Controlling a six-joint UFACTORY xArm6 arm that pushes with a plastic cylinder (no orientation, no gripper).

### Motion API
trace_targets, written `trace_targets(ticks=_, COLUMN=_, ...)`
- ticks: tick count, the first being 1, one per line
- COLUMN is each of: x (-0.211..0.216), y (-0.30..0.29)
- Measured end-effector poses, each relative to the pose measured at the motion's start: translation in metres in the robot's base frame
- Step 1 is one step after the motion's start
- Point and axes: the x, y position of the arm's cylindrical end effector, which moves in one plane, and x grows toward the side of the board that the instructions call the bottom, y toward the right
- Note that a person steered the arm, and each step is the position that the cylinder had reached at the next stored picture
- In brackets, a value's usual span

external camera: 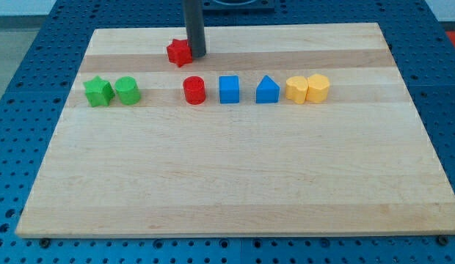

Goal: Push the red star to the top left of the board

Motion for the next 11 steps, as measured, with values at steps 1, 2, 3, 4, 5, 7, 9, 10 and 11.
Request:
trace_targets(ticks=1, x=0.02, y=-0.007)
trace_targets(ticks=2, x=0.031, y=-0.018)
trace_targets(ticks=3, x=0.016, y=-0.028)
trace_targets(ticks=4, x=0.001, y=-0.043)
trace_targets(ticks=5, x=0.001, y=-0.064)
trace_targets(ticks=7, x=0.001, y=-0.097)
trace_targets(ticks=9, x=-0.017, y=-0.097)
trace_targets(ticks=10, x=-0.031, y=-0.097)
trace_targets(ticks=11, x=-0.039, y=-0.097)
